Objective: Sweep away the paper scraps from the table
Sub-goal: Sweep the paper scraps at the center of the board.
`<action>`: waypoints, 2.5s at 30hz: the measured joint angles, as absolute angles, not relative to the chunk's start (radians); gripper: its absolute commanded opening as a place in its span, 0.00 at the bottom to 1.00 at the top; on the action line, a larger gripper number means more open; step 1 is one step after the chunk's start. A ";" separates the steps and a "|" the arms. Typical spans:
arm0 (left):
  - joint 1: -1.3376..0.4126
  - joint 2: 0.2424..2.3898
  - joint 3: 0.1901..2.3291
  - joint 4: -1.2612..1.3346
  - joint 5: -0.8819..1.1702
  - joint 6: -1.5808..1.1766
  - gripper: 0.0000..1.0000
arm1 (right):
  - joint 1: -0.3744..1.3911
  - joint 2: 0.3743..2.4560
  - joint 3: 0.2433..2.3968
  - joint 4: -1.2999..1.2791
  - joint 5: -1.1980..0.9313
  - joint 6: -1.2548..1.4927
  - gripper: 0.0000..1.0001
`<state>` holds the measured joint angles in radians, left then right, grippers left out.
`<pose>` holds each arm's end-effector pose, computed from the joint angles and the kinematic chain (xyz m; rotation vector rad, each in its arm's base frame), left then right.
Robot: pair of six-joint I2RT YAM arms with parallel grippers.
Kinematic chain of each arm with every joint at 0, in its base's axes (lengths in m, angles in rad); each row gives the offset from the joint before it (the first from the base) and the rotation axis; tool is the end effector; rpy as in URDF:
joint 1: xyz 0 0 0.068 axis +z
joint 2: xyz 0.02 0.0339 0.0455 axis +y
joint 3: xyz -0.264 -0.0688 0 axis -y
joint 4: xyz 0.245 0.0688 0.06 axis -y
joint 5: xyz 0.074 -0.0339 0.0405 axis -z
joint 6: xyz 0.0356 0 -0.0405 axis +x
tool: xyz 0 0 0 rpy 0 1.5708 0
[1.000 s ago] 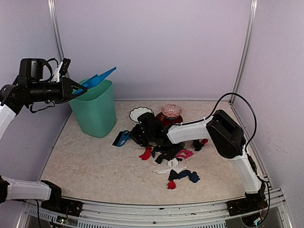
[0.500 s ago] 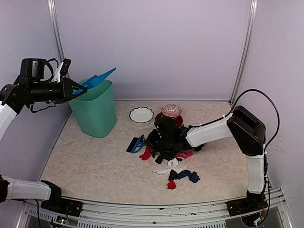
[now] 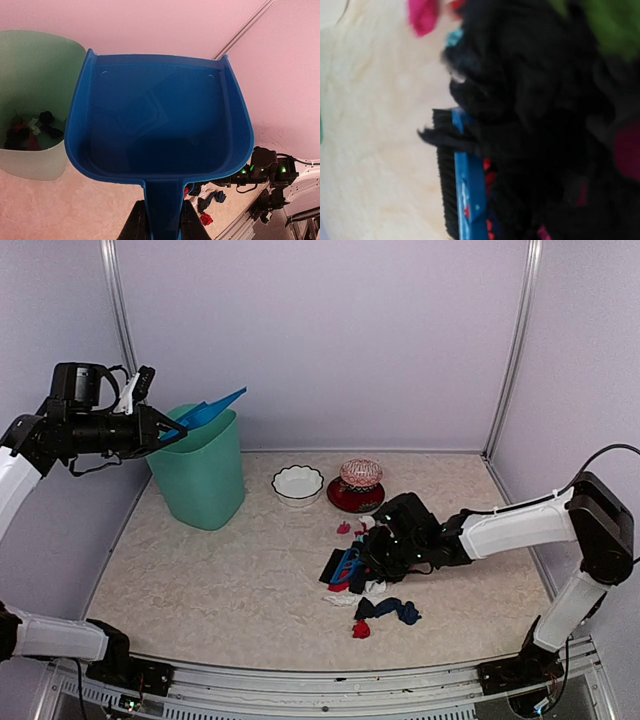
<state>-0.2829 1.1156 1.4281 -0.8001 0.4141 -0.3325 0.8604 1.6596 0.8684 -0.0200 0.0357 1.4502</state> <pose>0.2003 -0.0732 0.4331 0.2127 2.1007 -0.8010 0.2186 0.2522 0.1649 0.7871 2.5263 0.9473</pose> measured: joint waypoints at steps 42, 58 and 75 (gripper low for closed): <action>-0.355 1.179 1.428 -0.749 0.327 -0.385 0.00 | 0.723 1.795 1.241 -0.131 0.005 1.031 0.00; -0.355 1.170 1.428 -0.766 0.306 -0.385 0.00 | 0.622 1.929 1.180 -0.004 -0.136 1.061 0.00; -0.392 1.195 1.428 -0.763 0.306 -0.393 0.00 | 0.495 1.563 0.864 -0.107 -0.063 1.058 0.00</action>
